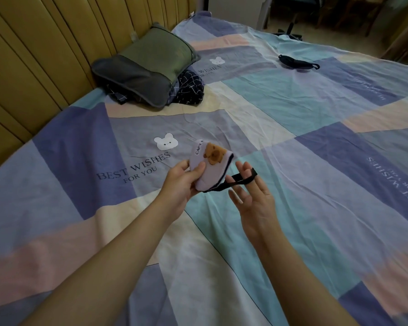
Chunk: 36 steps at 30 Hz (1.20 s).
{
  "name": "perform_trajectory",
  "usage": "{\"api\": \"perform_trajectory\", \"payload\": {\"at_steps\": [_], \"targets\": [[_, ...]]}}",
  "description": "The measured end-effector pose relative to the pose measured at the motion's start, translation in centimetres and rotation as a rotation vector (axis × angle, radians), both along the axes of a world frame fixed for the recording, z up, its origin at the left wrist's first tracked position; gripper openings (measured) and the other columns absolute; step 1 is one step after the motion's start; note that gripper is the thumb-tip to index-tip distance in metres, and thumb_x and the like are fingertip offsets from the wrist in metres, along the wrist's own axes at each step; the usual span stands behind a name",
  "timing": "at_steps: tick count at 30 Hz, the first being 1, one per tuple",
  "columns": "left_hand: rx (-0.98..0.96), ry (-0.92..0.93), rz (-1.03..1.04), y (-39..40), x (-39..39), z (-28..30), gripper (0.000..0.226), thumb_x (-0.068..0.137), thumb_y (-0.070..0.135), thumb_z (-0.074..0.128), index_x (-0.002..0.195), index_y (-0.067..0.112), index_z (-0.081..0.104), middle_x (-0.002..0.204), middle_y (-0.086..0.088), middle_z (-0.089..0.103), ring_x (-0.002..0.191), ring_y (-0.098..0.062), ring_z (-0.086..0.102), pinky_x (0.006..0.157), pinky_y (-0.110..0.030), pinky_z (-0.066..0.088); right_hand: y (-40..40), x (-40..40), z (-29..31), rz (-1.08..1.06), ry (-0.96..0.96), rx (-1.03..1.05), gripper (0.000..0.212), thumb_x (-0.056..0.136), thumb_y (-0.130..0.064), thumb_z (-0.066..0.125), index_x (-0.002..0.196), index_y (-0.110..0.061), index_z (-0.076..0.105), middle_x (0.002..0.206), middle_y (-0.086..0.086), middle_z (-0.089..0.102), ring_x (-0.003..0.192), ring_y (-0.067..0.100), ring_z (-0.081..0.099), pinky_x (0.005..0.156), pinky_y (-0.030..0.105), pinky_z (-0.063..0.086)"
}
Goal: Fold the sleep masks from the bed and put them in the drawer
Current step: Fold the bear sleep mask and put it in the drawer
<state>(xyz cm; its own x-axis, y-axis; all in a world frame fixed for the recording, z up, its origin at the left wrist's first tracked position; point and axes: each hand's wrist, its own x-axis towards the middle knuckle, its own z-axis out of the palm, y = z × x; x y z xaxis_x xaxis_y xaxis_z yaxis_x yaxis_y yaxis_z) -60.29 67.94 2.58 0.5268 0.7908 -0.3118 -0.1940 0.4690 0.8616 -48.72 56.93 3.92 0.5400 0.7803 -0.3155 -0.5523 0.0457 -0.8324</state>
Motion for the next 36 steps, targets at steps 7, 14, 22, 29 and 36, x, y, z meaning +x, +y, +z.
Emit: {"api": "perform_trajectory", "payload": {"at_steps": [7, 14, 22, 29, 36], "targets": [[0.215, 0.186, -0.186, 0.3, -0.1, 1.4, 0.025, 0.085, 0.023, 0.068, 0.107, 0.013, 0.067, 0.102, -0.008, 0.073, 0.089, -0.017, 0.07, 0.075, -0.027, 0.056, -0.9, 0.6, -0.3, 0.011, 0.114, 0.101, 0.024, 0.074, -0.031, 0.069, 0.096, -0.023, 0.075, 0.101, -0.004, 0.074, 0.093, 0.015, 0.069, 0.078, 0.024, 0.055], [0.277, 0.437, 0.279, -0.8, 1.3, 0.5, 0.038, 0.08, 0.03, 0.073, 0.105, 0.006, 0.058, 0.102, -0.009, 0.067, 0.095, -0.025, 0.065, 0.084, -0.048, 0.054, -1.1, -0.7, -0.3, 0.02, -0.146, 0.041, 0.045, 0.071, -0.017, 0.077, 0.112, -0.03, 0.065, 0.12, -0.013, 0.065, 0.107, 0.02, 0.066, 0.086, 0.027, 0.051], [0.29, 0.371, 0.173, -2.1, 1.3, -0.5, 0.039, 0.071, 0.023, 0.081, 0.1, 0.012, 0.058, 0.095, -0.002, 0.069, 0.084, -0.013, 0.068, 0.067, -0.024, 0.056, -1.0, -0.9, 0.1, 0.081, -0.394, 0.088, 0.051, 0.072, -0.002, 0.078, 0.101, -0.041, 0.062, 0.095, -0.026, 0.071, 0.082, 0.008, 0.072, 0.066, 0.009, 0.051], [0.309, 0.235, -0.005, -2.0, 0.1, -0.1, 0.036, 0.073, 0.019, 0.079, 0.105, 0.014, 0.063, 0.098, -0.003, 0.073, 0.089, -0.014, 0.069, 0.07, -0.021, 0.053, -1.0, 0.2, 0.3, 0.079, -0.456, 0.002, 0.056, 0.07, -0.014, 0.083, 0.112, -0.036, 0.054, 0.089, -0.021, 0.073, 0.076, 0.013, 0.073, 0.064, 0.011, 0.051], [0.33, 0.186, -0.238, -1.3, -0.5, 1.6, 0.049, 0.069, 0.026, 0.08, 0.112, 0.009, 0.064, 0.107, -0.011, 0.071, 0.101, -0.025, 0.067, 0.085, -0.034, 0.053, -0.4, 1.3, 1.0, 0.162, -0.58, -0.119, 0.065, 0.07, -0.018, 0.084, 0.127, -0.02, 0.053, 0.082, -0.032, 0.068, 0.069, 0.005, 0.069, 0.067, 0.024, 0.056]]}}
